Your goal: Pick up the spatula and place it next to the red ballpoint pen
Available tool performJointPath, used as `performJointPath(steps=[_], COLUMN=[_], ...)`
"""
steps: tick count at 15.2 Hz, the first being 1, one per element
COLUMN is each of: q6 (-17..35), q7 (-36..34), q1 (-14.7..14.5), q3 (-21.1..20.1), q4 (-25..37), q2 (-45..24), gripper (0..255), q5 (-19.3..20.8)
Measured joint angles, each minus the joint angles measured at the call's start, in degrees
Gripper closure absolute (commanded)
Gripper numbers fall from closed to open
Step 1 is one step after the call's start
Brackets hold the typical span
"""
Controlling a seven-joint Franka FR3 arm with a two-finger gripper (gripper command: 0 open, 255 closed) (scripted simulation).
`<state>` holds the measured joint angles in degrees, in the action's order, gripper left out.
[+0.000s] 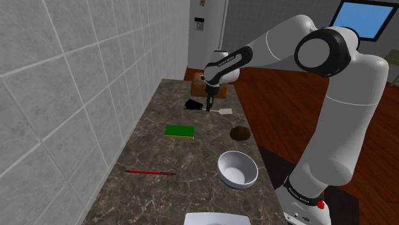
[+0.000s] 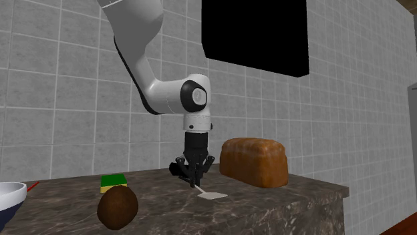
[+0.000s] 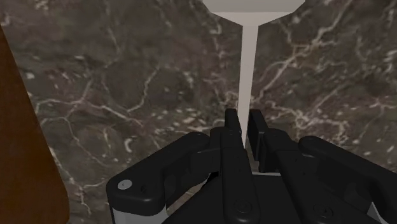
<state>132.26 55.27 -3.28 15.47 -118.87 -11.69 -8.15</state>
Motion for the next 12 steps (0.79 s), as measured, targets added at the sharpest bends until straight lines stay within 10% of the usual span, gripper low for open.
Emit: performJointPath(steps=[12], q6=[-3.4], q7=[-0.9], q1=[-0.2], q3=[0.3], q4=[1.5], q2=[2.1], gripper=[255], q5=[1.0])
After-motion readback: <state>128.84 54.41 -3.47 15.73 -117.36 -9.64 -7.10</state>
